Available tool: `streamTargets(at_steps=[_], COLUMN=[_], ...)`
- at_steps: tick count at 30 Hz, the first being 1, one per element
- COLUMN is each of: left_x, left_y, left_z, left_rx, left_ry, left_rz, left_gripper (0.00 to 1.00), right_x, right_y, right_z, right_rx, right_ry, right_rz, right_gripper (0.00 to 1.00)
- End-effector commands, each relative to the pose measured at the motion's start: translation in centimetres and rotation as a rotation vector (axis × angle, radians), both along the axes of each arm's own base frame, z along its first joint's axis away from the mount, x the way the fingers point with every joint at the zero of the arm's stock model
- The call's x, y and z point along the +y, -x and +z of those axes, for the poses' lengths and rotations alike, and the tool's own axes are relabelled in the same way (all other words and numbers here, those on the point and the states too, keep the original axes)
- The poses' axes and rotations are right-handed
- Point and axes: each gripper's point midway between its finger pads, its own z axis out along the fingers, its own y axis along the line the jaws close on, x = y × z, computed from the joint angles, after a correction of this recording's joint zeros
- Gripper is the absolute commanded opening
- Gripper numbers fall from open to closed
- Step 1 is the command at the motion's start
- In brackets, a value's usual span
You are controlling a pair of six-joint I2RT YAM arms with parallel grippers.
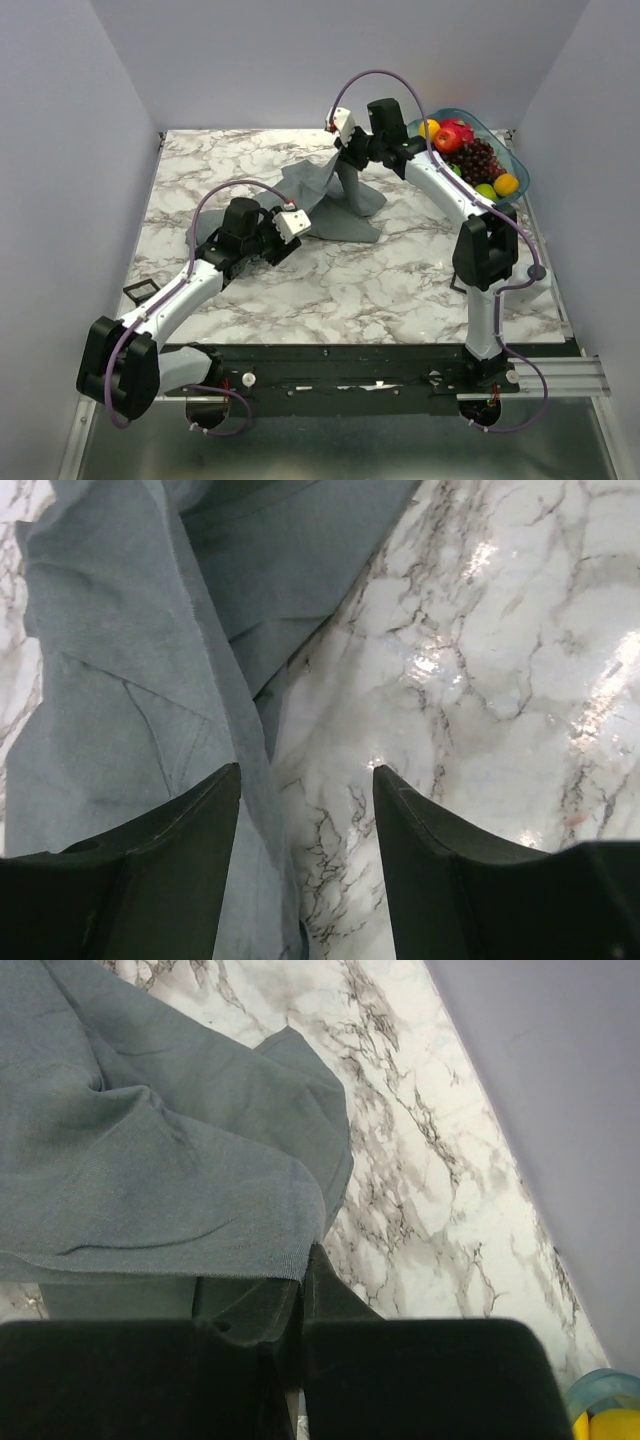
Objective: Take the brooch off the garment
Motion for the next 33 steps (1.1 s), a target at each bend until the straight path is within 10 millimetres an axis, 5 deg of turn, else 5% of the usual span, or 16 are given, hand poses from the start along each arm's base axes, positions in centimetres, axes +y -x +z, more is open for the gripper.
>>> streamTargets(at_steps=[1,16,22,26,30,33], left_x=[1.1,-0.9,-0.8,-0.5,0.1,0.0], left_y=[-3.6,-2.7,-3.3,-3.5,-4.0,-4.0], left_z=[2.7,0.3,-0.6,-1.6,-0.9,-0.4], left_rx=[-0.146,0.001,0.011,0.082,0.094,0.144], left_ry=[-0.003,0.044,-0.01,-0.039,-0.011,0.032], left_rz=[0.163,0.095,0.078,0.084,0.107,0.106], left_gripper=[0.61,0.57,0.32,0.0,0.0,0.0], right_x=[-0.2,-0.3,-0.1,-0.3,-2.7,-6.9], right_y=[0.4,0.5,0.4,0.0,0.2,1.0], right_z=[2.6,3.3,2.8,2.4,0.0,-2.0], right_rx=[-0.041,-0.053,-0.047,-0.051,-0.03,0.076], right_ry=[-0.029,-0.028,-0.028,-0.017,0.103,0.151], right_rz=[-0.02,-0.026,-0.022,-0.037,-0.056,-0.109], right_gripper=[0.09,0.09,0.09,0.11,0.61,0.72])
